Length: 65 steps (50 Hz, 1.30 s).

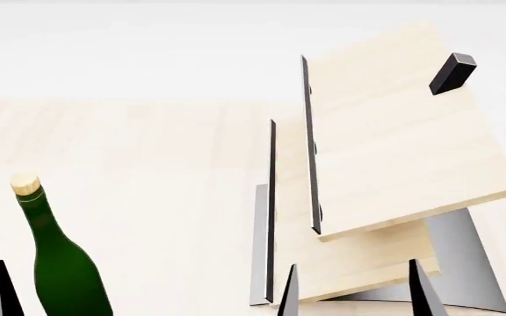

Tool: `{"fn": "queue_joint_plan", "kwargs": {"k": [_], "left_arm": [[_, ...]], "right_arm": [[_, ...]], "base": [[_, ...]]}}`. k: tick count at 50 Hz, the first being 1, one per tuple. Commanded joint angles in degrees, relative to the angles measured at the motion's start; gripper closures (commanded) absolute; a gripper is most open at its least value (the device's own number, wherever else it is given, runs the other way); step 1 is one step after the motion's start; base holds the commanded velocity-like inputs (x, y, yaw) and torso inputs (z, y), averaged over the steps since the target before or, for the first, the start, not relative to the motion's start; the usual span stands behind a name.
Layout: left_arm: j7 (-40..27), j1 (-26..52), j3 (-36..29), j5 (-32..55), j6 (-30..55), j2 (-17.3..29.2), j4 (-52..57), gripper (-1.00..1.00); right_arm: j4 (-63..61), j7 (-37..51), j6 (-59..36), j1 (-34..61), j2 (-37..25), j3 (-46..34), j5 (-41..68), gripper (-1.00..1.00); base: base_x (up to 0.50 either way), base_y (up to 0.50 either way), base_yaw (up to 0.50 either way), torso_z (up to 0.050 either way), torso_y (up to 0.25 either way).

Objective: Put the wine bottle on the wine rack.

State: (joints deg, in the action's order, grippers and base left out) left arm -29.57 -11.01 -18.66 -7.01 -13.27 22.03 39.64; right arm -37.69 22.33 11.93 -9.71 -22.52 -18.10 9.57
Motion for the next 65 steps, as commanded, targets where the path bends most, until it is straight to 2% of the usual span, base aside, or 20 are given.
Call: {"fn": "queue_joint_plan", "kwargs": {"k": [1,7,15,26,32,33,39,40,41,44,49,52,64,65], "left_arm": [[-0.2,0.11,-0.12,0.05,-0.06,0.13,-0.2,-1.0],[-0.34,0.06,-0.07,0.08,-0.12,0.27,-0.18,-1.0],[-0.44,0.11,-0.13,0.3,-0.2,0.36,-0.24,-1.0],[-0.66,0.22,-0.05,0.53,-0.41,0.58,-0.66,-1.0],[-0.76,0.19,-0.1,0.53,-0.27,0.61,-0.53,-1.0],[-0.77,0.33,-0.1,0.52,-0.34,0.63,-0.82,-1.0],[-0.93,0.27,0.08,0.76,-0.41,0.8,-0.76,-1.0],[-0.91,0.26,0.06,0.77,-0.28,0.81,-0.69,-1.0],[-0.93,0.27,0.04,0.76,-0.25,0.81,-0.66,-1.0],[-0.95,0.33,-0.01,0.68,-0.11,0.81,-0.59,-1.0],[-0.96,0.46,-0.13,0.69,0.01,0.81,-0.62,-1.0],[-1.0,0.5,-0.13,0.75,0.04,0.85,-0.63,-1.0],[-1.26,0.59,-0.07,0.91,-0.22,1.0,-0.85,-1.0],[-1.23,0.62,-0.06,0.98,-0.06,1.02,-0.76,-1.0]], "right_arm": [[0.26,0.41,-0.2,0.21,0.14,-0.36,-1.09,-1.0],[-0.67,1.39,0.05,0.17,0.64,-0.27,-2.88,-1.0],[-5.28,2.53,-5.98,3.73,1.5,-0.07,-3.36,-1.0],[-3.73,1.36,-16.18,14.73,3.4,-1.67,-2.23,-1.0],[-4.37,0.79,-26.69,22.84,4.21,-3.52,-4.25,-1.0],[-3.57,2.09,-26.13,24.73,5.0,-3.63,-6.71,-1.0],[-3.74,-2.31,-34.9,32.01,5.26,-4.86,-2.62,-1.0],[-2.08,-4.27,-33.02,33.77,5.13,-5.5,-2.0,-1.0],[0.41,-4.82,-26.53,33.46,6.44,-4.15,-0.28,-1.0],[0.21,-5.81,-39.47,38.26,6.14,-5.38,0.85,-1.0],[1.48,-8.56,-44.26,43.49,5.36,-8.88,0.2,-1.0],[3.18,-8.23,-44.51,44.81,6.17,-9.38,-0.36,-1.0],[7.89,-14.33,-49.79,49.13,9.13,-5.7,11.36,-1.0],[9.3,-15.68,-44.07,48.94,9.24,-6.03,9.86,-1.0]], "base": [[0.0,0.0,0.0,0.0,0.0],[0.0,0.0,0.0,0.0,0.0],[0.0,0.0,0.0,0.0,0.0],[0.0,0.0,0.0,0.0,0.0],[0.0,0.0,0.0,0.0,0.0],[0.0,0.0,0.0,0.0,0.0],[0.0,0.0,0.0,0.0,0.0],[0.0,0.0,0.0,0.0,0.0],[0.0,0.0,0.0,0.0,0.0],[0.0,0.0,0.0,0.0,0.0],[0.0,0.0,0.0,0.0,0.0],[0.0,0.0,0.0,0.0,0.0],[0.0,0.0,0.0,0.0,0.0],[0.0,0.0,0.0,0.0,0.0]]}}
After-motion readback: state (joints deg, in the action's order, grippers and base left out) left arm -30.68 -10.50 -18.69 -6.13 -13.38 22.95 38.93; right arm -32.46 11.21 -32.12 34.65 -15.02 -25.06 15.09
